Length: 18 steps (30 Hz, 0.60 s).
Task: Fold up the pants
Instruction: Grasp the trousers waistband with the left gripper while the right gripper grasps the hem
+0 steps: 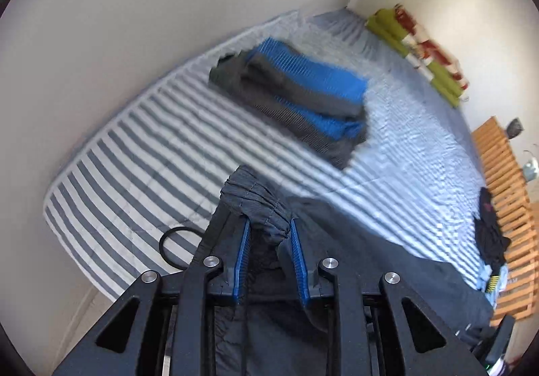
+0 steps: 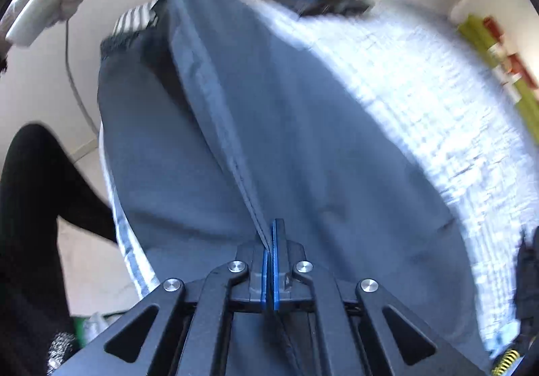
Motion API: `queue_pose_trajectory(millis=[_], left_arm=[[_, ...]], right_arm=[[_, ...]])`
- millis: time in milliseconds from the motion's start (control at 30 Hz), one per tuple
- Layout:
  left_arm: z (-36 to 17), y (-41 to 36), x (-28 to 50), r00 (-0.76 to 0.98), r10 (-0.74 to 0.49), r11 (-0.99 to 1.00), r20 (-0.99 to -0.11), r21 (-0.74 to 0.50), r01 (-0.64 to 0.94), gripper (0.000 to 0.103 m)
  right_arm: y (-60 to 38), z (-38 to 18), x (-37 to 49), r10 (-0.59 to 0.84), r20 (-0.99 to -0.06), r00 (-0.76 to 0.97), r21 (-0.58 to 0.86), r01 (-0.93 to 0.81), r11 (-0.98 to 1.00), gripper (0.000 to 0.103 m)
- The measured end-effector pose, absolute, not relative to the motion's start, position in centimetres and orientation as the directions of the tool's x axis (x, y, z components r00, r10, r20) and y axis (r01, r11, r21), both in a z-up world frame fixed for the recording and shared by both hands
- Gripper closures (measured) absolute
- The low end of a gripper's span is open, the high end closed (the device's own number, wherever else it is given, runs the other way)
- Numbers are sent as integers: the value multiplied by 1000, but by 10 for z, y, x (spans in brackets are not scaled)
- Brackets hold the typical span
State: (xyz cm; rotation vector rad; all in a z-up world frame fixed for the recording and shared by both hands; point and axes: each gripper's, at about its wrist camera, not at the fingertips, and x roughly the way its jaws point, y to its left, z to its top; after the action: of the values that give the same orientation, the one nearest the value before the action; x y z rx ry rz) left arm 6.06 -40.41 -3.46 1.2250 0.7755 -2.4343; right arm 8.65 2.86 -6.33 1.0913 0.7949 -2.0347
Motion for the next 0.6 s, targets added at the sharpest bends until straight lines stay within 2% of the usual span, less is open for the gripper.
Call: queue_pose_trajectory(millis=[67, 100, 200, 267, 367, 600], left_arm=[[-25, -395, 87, -629, -25, -814, -777, -349, 464, 78], [-30, -391, 99, -627, -18, -815, -779, -352, 461, 78], [-67, -380, 133, -570, 19, -806, -821, -350, 478, 79], [-100, -377, 150, -512, 35, -793, -858, -336, 508, 80], [-118, -378, 160, -503, 55, -760, -863, -363, 539, 80], [-63, -366, 138, -578, 36, -832, -815, -345, 434, 80]], right_arm=[[38, -43, 103, -280, -798, -534, -318, 768, -556, 102], [44, -39, 114, -295, -784, -546, -338, 774, -535, 102], [51, -59, 137, -279, -819, -501, -329, 809, -488, 102], [49, -80, 155, -245, -823, -513, -387, 821, -421, 102], [44, -93, 163, -214, -835, -506, -401, 827, -394, 102], [45, -82, 138, -160, -844, -512, -412, 810, -418, 102]])
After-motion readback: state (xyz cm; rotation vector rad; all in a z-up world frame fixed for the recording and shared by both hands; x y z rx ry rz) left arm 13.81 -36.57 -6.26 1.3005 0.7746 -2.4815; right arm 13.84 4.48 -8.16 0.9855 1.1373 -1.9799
